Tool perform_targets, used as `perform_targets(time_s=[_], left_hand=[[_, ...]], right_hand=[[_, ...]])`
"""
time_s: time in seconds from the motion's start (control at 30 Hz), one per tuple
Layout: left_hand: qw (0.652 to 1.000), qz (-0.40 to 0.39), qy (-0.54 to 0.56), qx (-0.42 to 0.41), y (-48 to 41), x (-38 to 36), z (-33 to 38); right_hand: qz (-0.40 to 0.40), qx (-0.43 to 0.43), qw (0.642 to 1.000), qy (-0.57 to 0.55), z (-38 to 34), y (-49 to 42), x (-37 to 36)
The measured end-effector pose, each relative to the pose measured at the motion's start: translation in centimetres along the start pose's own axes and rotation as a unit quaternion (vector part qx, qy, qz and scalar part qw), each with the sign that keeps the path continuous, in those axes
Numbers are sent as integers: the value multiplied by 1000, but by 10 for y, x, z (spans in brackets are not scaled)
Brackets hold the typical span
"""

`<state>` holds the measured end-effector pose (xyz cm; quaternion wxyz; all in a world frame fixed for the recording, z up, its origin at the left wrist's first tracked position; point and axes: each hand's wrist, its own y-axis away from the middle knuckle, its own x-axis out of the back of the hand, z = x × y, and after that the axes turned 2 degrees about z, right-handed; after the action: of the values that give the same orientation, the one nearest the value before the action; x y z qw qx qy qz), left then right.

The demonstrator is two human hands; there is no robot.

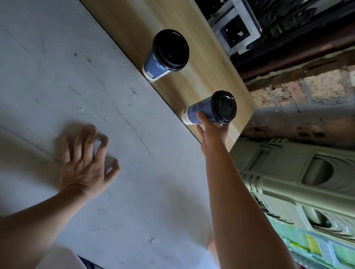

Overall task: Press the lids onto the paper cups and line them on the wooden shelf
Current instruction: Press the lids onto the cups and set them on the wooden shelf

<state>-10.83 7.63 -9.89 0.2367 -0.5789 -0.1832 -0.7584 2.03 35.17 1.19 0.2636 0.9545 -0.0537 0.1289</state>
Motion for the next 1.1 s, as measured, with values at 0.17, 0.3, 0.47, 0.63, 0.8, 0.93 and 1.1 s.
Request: perform_targets(time_s=[0.17, 0.3, 0.47, 0.63, 0.8, 0.93, 1.1], left_hand=[[1000, 4, 0, -3, 0, -2, -1], [1000, 3, 5, -4, 0, -2, -1], [1000, 2, 12, -3, -1, -3, -1], [999, -19, 25, 6, 1, -3, -1], [996, -61, 63, 12, 0, 0, -1], [990, -117, 69, -29, 1, 8, -6], [968, -193, 26, -160, -5, 40, -40]], right_hand=[[30, 23, 997, 66, 13, 5, -8], [26, 3, 999, 33, 16, 6, -9], [1, -62, 997, 52, 26, 6, -6], [27, -46, 940, 336, 70, 45, 6], [-57, 79, 826, 555, 151, 139, 24], [-100, 80, 814, 566, 191, 208, 21], [-166, 42, 789, 590, 199, 242, 27]])
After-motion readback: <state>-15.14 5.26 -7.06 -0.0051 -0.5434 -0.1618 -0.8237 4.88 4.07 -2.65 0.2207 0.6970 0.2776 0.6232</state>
